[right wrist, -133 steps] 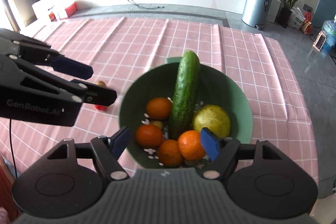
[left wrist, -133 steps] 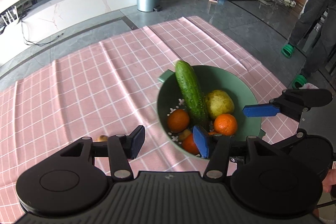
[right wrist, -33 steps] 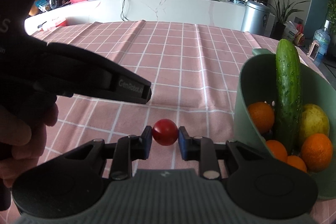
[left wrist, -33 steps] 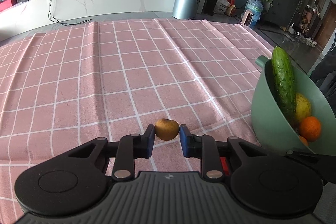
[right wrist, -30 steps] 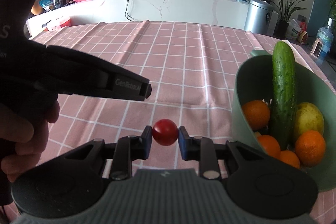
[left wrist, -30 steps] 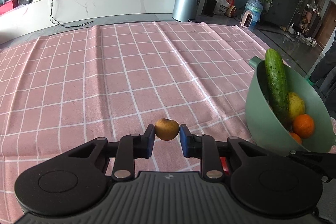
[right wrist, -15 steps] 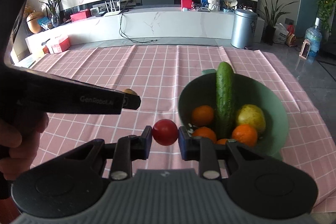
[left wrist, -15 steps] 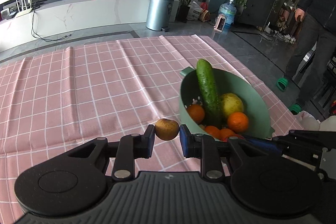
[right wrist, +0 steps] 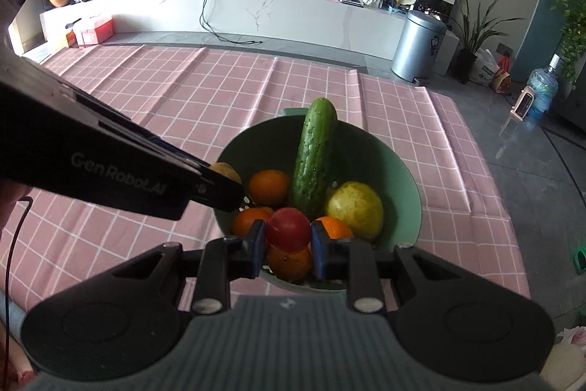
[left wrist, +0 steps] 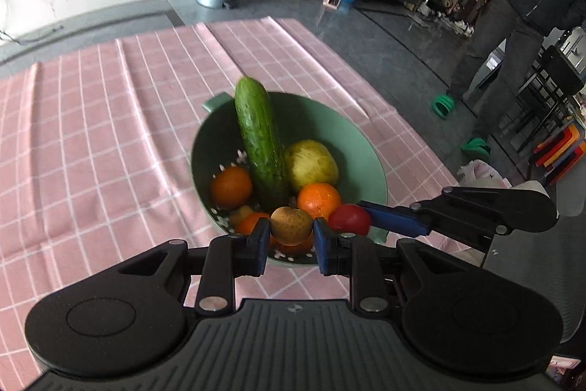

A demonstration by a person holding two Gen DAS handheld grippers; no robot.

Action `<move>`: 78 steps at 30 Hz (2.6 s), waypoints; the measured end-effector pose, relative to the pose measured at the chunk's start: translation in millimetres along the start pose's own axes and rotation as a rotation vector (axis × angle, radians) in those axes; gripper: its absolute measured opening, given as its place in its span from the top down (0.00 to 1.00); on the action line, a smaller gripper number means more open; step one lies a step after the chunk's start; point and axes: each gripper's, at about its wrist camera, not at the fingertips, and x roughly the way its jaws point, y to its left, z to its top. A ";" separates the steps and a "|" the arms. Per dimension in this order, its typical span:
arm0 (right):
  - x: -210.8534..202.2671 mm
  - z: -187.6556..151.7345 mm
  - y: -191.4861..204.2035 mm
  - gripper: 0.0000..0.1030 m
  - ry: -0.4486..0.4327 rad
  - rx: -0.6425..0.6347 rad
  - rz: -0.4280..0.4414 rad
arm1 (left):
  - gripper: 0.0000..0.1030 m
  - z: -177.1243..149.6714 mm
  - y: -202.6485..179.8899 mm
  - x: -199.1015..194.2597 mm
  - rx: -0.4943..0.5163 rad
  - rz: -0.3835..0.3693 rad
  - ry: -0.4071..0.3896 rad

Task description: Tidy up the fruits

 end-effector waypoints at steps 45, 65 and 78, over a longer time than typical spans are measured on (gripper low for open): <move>19.9 23.2 -15.4 0.39 0.165 -0.154 0.071 | 0.38 31.7 -6.8 12.9 -0.037 0.049 0.172; -83.3 30.3 24.4 0.14 -0.197 0.214 -0.013 | 0.28 -18.8 -26.7 -153.8 0.147 0.389 -0.389; -117.8 -29.7 88.4 0.04 -0.415 0.258 -0.105 | 0.14 -96.3 -17.2 -156.9 0.145 0.608 -0.486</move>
